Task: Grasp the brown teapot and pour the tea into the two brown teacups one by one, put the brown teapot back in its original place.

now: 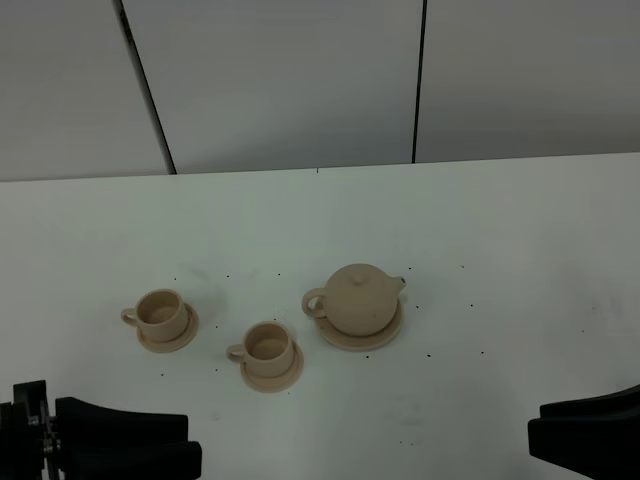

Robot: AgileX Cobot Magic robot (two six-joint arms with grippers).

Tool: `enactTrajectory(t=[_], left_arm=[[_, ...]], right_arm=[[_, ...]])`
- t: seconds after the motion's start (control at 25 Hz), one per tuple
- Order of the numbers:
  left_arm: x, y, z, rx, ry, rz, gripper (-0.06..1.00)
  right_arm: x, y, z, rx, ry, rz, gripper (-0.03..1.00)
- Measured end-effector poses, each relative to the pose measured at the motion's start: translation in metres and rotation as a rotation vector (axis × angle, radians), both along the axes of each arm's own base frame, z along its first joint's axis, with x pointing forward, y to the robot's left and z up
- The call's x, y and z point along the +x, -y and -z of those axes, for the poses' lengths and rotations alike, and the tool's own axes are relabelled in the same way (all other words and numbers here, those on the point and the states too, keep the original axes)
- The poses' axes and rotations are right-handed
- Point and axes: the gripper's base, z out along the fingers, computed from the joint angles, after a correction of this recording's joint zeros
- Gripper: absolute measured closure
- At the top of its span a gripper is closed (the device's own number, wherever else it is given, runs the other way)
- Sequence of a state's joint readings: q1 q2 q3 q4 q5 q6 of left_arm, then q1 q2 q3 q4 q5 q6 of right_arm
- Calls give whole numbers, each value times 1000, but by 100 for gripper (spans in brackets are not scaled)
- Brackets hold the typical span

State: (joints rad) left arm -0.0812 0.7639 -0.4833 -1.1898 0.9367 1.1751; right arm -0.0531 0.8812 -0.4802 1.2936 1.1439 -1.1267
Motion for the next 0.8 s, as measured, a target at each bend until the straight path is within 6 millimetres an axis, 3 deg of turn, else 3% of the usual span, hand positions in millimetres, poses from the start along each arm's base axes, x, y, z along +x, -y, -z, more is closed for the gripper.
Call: enactTrajectory(t=[0.8], left_arm=[[2,-1,0,5,13,-14,62]], right_arm=[[0,0,0,-1,1,3,69]])
